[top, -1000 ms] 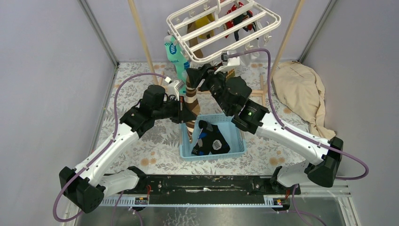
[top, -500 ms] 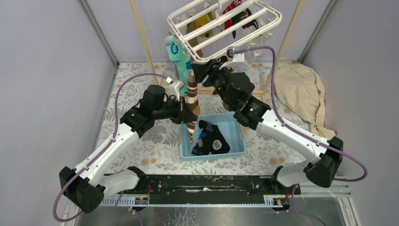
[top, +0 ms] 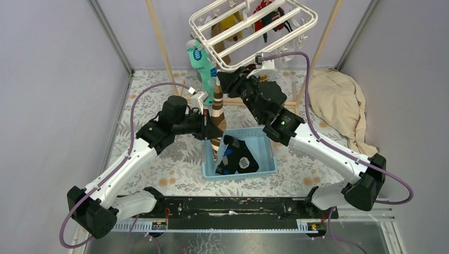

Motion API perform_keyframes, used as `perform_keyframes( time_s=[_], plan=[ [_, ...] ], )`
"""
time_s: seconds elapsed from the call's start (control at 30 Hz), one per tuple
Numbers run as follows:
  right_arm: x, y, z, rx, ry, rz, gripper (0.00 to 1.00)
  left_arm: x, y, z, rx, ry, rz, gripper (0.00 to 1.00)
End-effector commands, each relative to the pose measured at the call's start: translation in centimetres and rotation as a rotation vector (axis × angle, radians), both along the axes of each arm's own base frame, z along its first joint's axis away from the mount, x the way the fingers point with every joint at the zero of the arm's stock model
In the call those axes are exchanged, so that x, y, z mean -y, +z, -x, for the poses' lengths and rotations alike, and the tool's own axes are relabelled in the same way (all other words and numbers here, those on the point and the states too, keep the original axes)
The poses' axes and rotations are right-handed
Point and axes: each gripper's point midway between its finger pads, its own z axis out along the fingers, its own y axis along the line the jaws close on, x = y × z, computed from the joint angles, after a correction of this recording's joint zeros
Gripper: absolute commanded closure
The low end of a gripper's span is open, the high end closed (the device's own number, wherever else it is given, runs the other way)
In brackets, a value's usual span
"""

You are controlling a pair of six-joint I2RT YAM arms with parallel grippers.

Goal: Remove the socks clipped to the hanger
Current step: Remove the sock from the hanger.

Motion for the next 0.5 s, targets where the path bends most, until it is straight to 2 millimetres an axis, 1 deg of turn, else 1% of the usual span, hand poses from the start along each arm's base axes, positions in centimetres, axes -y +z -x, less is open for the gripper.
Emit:
perform_keyframes(
  time_s=[0.0, 0.1, 0.17, 0.2, 0.33, 0.47],
  plan=[
    [1.11, 2.36, -0.55, 0.049, -0.027, -0.089, 0.68, 0.26, 0.29, 0.46, 0.002, -0.030, 0.004, 0.97],
    [1.26, 2.32, -0.61, 0.050, -0.030, -0.089, 0.81, 0.25, 0.15, 0.48, 0.000, -0.030, 0.001, 0.97],
    [1.39, 2.36, -0.59, 0.049, -0.031, -0.092, 0.92, 0.23, 0.12, 0.47, 0.001, -0.029, 0.001, 0.97],
    [1.47, 2.31, -0.60, 0.049, -0.034, -0.091, 0.95, 0.22, 0.01, 0.46, -0.001, -0.028, -0.001, 0.97],
    [1.74, 2.23, -0.62, 0.048, -0.039, -0.091, 0.98, 0.12, -0.12, 0.53, -0.002, -0.025, -0.004, 0.97],
    [1.91, 2.11, -0.63, 0.044, -0.042, -0.090, 0.98, 0.08, -0.28, 0.65, -0.009, -0.026, -0.003, 0.96]
  ],
)
